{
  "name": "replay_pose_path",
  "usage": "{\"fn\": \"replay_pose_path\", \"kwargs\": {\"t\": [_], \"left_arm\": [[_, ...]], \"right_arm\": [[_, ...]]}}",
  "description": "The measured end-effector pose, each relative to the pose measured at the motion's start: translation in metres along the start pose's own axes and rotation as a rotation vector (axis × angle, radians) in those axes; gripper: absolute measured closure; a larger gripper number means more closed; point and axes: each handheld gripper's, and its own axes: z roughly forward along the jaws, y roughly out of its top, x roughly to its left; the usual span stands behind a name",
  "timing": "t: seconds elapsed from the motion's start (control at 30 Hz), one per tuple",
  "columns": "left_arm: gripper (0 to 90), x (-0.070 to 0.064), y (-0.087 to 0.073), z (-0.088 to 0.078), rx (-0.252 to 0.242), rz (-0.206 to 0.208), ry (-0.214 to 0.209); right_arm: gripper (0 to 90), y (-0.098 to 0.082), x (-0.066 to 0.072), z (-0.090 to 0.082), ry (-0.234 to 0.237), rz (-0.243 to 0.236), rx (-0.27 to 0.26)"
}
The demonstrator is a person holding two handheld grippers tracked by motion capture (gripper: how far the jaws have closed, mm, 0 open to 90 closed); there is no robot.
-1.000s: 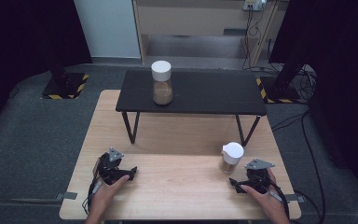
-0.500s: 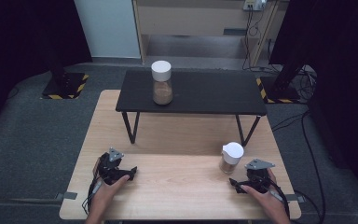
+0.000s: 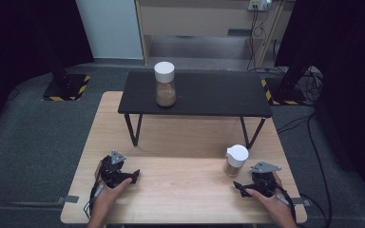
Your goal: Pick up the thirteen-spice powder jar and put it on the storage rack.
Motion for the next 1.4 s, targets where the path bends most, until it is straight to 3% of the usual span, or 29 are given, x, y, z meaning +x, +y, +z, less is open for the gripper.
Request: {"fn": "replay_pose_path", "kwargs": {"t": [0.53, 1.4], "left_arm": [[0.0, 0.000, 0.000, 0.000, 0.000, 0.001, 0.000], [0.0, 0.000, 0.000, 0.000, 0.000, 0.000, 0.000]], "right_arm": [[4.5, -0.002, -0.007, -0.011, 0.016, 0.023, -0.085], [7.2, 0.011, -0.009, -0.002, 0.062, 0.008, -0.135]]}}
